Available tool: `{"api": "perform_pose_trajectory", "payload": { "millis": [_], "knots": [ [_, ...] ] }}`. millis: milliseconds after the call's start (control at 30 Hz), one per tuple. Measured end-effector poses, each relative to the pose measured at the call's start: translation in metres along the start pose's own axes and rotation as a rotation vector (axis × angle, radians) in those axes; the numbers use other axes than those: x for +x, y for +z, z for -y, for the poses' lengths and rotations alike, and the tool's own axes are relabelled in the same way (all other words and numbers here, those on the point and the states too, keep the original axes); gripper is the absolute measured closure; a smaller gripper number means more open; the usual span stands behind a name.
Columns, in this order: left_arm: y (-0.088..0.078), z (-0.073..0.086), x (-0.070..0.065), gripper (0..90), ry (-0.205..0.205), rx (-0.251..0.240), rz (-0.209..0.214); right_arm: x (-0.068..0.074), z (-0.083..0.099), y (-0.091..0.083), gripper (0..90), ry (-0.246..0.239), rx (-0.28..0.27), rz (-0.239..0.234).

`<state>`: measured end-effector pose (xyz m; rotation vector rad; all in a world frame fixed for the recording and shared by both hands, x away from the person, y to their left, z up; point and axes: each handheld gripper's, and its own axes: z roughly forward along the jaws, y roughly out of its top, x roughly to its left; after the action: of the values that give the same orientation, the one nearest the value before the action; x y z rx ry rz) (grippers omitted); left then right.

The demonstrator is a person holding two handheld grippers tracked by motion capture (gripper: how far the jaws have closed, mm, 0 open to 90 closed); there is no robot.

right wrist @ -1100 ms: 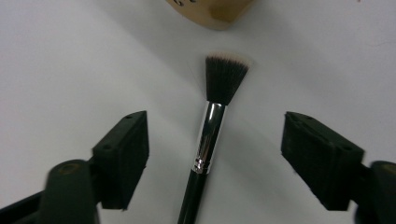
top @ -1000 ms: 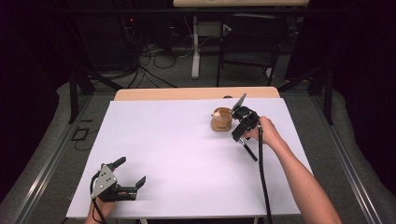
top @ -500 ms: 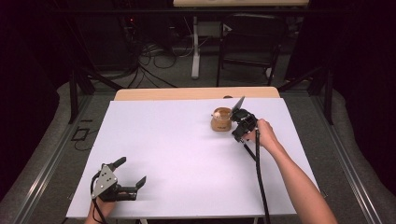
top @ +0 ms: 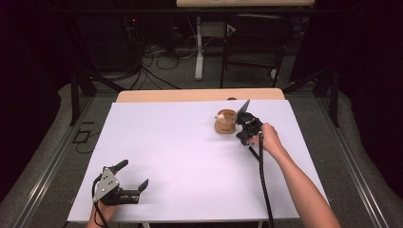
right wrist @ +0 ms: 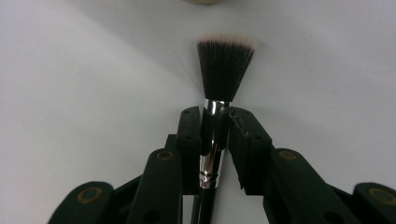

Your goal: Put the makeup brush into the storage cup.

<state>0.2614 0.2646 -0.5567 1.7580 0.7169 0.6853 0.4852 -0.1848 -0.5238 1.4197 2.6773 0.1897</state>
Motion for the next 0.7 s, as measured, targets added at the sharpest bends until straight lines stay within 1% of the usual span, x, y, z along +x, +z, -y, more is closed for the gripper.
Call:
{"api": "perform_pose_trajectory", "payload": {
  "millis": [33, 67, 133, 200, 233, 267, 367, 400, 433, 467, 500, 533, 567, 600, 633, 667, 700],
  "knots": [
    [0.0, 0.0, 0.0, 0.0, 0.001, 0.0, 0.0, 0.0, 0.0, 0.0, 74.1, 0.0, 0.0, 0.0],
    [0.0, 0.0, 0.0, 0.0, 0.001, -0.001, 0.0, 0.0, 0.001, 0.003, 74.5, 0.009, -0.033, -0.014],
    [0.0, 0.0, 0.0, 0.0, -0.001, 0.0, 0.001, 0.0, 0.001, 0.004, 76.1, 0.021, -0.032, -0.016],
    [0.0, 0.0, 0.0, 0.0, 0.001, -0.001, 0.001, -0.001, 0.001, 0.003, 76.5, 0.015, -0.029, -0.015],
    [0.0, 0.0, 0.0, 0.0, 0.001, -0.001, 0.002, -0.001, 0.001, 0.003, 76.8, 0.021, -0.032, -0.026],
    [0.0, 0.0, 0.0, 0.0, 0.001, -0.002, 0.001, -0.001, 0.004, 0.004, 77.1, 0.009, -0.059, -0.021],
    [0.0, 0.0, 0.0, 0.0, 0.0, -0.001, 0.001, -0.001, 0.006, 0.002, 77.2, 0.016, -0.064, -0.025],
    [0.0, 0.0, 0.0, 0.0, 0.0, -0.001, 0.001, -0.001, 0.006, -0.003, 77.2, 0.019, -0.011, -0.015],
    [0.0, 0.0, 0.0, 0.0, -0.002, -0.001, 0.0, -0.001, 0.011, 0.008, 77.3, 0.055, -0.192, -0.065],
    [0.001, 0.0, 0.0, 0.0, -0.002, -0.002, 0.003, -0.001, 0.012, 0.007, 77.3, 0.078, -0.198, -0.074],
    [0.001, 0.0, 0.0, 0.0, -0.001, -0.001, 0.004, -0.003, 0.012, -0.004, 77.4, 0.069, -0.11, -0.047],
    [0.001, 0.0, -0.001, 0.0, -0.001, -0.002, 0.004, -0.003, 0.012, -0.004, 77.4, 0.069, -0.11, -0.047],
    [0.001, 0.0, -0.001, 0.0, -0.001, -0.002, 0.003, -0.003, 0.013, -0.006, 77.4, 0.079, -0.111, -0.051],
    [0.001, 0.0, -0.001, 0.0, -0.001, -0.002, 0.002, -0.006, 0.013, -0.01, 77.4, 0.028, -0.1, -0.04],
    [0.001, 0.0, 0.0, 0.0, -0.002, -0.003, 0.001, -0.006, 0.014, -0.013, 77.4, 0.028, -0.089, -0.039],
    [0.0, 0.0, 0.0, 0.0, -0.003, -0.002, -0.002, -0.005, 0.015, -0.015, 77.4, 0.042, -0.1, -0.057],
    [0.0, 0.0, 0.0, 0.0, -0.001, -0.001, -0.002, -0.003, 0.018, -0.014, 77.4, 0.084, -0.166, -0.072]
  ]
}}
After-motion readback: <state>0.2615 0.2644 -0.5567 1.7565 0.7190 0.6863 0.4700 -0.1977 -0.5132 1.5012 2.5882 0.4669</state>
